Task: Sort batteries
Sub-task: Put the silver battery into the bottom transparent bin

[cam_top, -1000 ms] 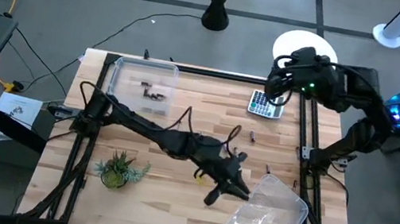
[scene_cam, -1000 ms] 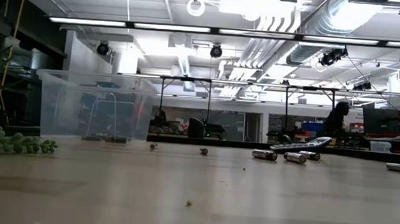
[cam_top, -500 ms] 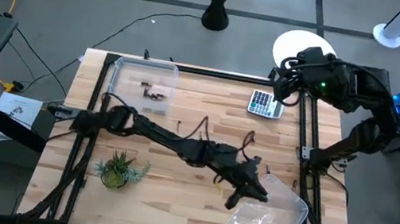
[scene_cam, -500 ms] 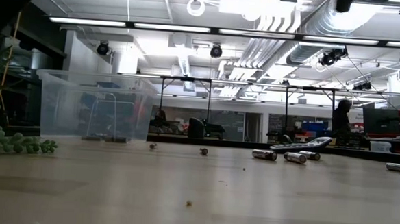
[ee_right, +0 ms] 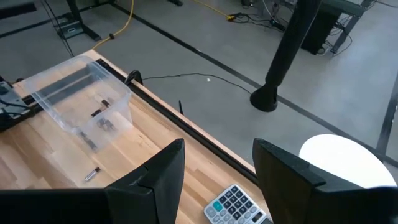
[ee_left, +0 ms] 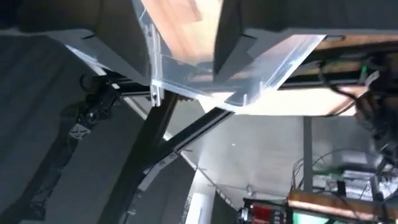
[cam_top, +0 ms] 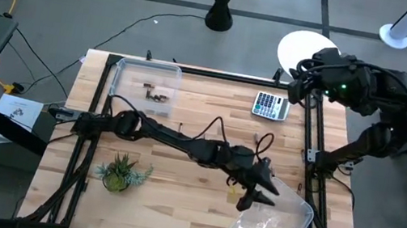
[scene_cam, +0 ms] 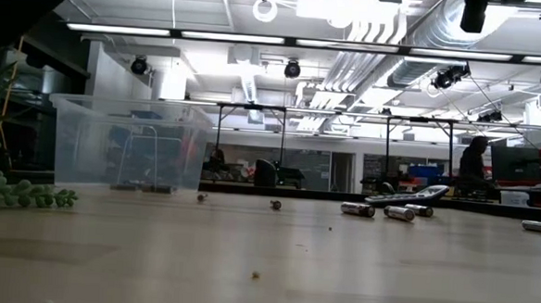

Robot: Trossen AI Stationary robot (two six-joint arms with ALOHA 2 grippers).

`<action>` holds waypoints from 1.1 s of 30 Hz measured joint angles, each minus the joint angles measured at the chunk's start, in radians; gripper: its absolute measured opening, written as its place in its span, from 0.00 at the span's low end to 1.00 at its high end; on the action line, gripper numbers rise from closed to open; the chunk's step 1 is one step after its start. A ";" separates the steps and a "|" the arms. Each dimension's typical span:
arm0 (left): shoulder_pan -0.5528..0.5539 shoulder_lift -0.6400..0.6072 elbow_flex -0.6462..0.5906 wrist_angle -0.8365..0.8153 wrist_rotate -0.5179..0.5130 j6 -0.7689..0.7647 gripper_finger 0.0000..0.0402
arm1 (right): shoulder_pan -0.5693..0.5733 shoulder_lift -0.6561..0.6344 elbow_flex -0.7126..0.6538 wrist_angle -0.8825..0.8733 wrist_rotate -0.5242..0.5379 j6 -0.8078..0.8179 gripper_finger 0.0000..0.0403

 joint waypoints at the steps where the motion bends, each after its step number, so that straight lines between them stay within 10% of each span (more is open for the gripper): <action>1: 0.003 -0.005 0.000 -0.012 0.000 0.004 0.46 | 0.003 -0.006 0.000 -0.002 0.000 -0.001 0.45; 13: 0.191 -0.343 -0.041 -0.625 -0.023 0.207 0.52 | 0.138 -0.004 0.000 -0.004 -0.216 -0.006 0.45; 19: 0.267 -0.551 -0.324 -0.626 -0.147 0.164 0.52 | 0.277 0.043 0.000 -0.004 -0.216 0.023 0.45; 26: 0.255 -0.643 -0.735 -0.707 -0.407 -0.187 0.52 | 0.399 0.062 0.000 -0.004 -0.056 0.134 0.45; 33: 0.297 -0.594 -0.847 -0.808 -0.540 -0.505 0.52 | 0.378 0.090 0.000 -0.004 0.126 0.211 0.45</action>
